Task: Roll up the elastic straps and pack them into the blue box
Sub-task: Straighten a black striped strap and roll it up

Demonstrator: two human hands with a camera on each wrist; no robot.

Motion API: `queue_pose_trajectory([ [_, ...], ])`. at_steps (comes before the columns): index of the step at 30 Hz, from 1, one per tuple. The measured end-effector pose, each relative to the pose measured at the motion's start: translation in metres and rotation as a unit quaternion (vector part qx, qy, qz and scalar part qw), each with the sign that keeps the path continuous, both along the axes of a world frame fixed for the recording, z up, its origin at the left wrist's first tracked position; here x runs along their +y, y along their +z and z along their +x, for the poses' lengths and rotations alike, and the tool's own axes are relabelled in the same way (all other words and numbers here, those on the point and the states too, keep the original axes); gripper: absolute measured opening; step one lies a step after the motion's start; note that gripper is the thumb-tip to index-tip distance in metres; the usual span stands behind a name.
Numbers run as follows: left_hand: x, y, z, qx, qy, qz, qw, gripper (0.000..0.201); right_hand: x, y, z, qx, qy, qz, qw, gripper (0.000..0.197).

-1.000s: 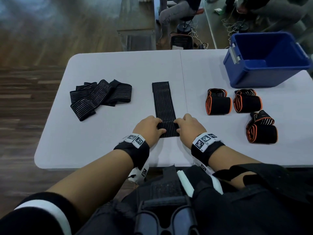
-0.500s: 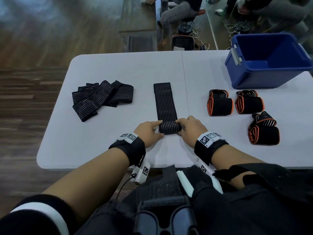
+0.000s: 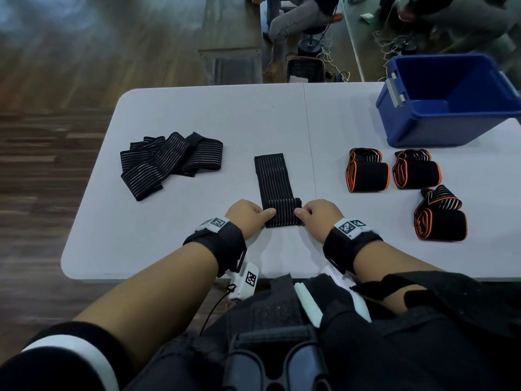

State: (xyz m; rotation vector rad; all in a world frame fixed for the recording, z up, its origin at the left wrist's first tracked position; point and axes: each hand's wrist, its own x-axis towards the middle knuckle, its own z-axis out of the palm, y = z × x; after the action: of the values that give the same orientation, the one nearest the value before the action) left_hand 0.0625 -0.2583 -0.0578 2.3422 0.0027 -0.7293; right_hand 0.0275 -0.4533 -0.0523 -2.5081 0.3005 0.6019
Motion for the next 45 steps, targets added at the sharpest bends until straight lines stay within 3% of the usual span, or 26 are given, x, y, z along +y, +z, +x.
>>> queue_pose_trajectory([
  [7,0.002,-0.004,0.002,-0.048,-0.012,0.054,0.997,0.040,0.003,-0.001,0.003,0.023,0.008,-0.042,0.999,0.050],
  [10,0.003,-0.001,0.000,-0.107,-0.021,0.050,0.993,0.038,0.004,0.000,-0.001,-0.036,-0.001,-0.033,0.999,0.024],
  [17,-0.002,0.003,-0.002,-0.180,-0.118,0.082,0.973,0.034,0.006,-0.002,0.000,-0.112,0.100,-0.083,0.985,0.030],
  [23,0.010,-0.003,-0.007,-0.178,-0.171,0.109,0.963,0.052,-0.002,-0.009,-0.009,-0.090,0.121,-0.087,0.985,0.043],
  [28,0.023,-0.013,-0.012,-0.160,-0.241,0.138,0.947,0.096,-0.011,-0.008,-0.017,-0.041,0.151,-0.086,0.984,0.073],
  [30,0.021,-0.015,-0.009,-0.150,-0.205,0.109,0.961,0.082,-0.011,-0.009,-0.013,-0.043,0.129,-0.064,0.989,0.064],
  [33,0.014,-0.011,-0.005,-0.133,-0.118,0.022,0.984,0.040,-0.009,-0.011,-0.006,-0.071,0.046,0.036,0.996,0.024],
  [35,0.009,-0.008,-0.002,-0.115,-0.083,-0.005,0.990,0.025,-0.007,-0.010,-0.003,-0.073,0.007,0.065,0.995,0.012],
  [41,-0.003,-0.005,0.008,-0.061,-0.030,0.016,0.998,0.052,-0.006,-0.008,0.001,-0.062,-0.087,0.059,0.993,0.039],
  [45,-0.010,-0.001,0.013,-0.040,-0.015,0.048,0.998,0.058,-0.002,-0.004,0.008,-0.064,-0.112,0.044,0.991,0.035],
])
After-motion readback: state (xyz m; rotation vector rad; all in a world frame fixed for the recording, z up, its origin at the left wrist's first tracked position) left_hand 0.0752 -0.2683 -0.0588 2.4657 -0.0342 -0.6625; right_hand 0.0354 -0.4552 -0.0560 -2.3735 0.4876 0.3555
